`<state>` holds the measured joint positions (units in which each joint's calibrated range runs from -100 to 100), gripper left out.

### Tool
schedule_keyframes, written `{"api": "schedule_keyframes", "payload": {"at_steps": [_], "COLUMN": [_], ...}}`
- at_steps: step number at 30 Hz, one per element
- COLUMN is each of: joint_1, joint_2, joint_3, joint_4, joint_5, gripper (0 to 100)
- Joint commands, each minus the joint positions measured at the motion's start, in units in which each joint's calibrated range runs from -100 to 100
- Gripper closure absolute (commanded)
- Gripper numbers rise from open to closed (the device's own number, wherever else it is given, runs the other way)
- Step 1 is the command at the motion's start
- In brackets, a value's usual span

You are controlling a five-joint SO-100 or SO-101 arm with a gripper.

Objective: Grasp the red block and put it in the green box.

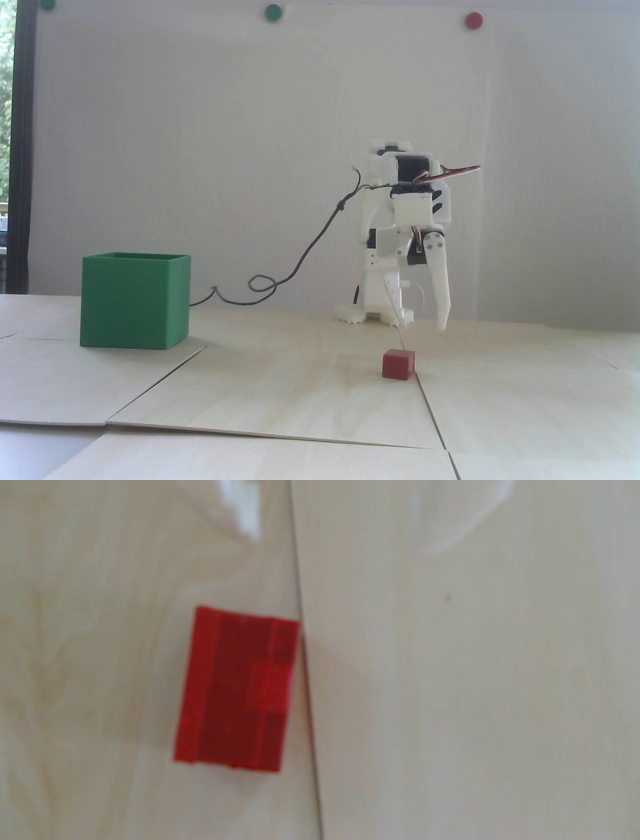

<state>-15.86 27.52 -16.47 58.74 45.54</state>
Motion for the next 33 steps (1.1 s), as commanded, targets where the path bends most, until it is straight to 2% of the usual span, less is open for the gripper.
{"api": "schedule_keyframes", "payload": {"at_steps": [1,21,33], "joint_1": [0.5,4.5,4.3], "joint_2": [3.3,8.9,9.4], "joint_3": [-17.2,-19.3,-27.7], "joint_4": [6.8,6.9,9.6], "joint_5": [-0.1,-0.1,-0.1], "gripper": [85,84,84]}}
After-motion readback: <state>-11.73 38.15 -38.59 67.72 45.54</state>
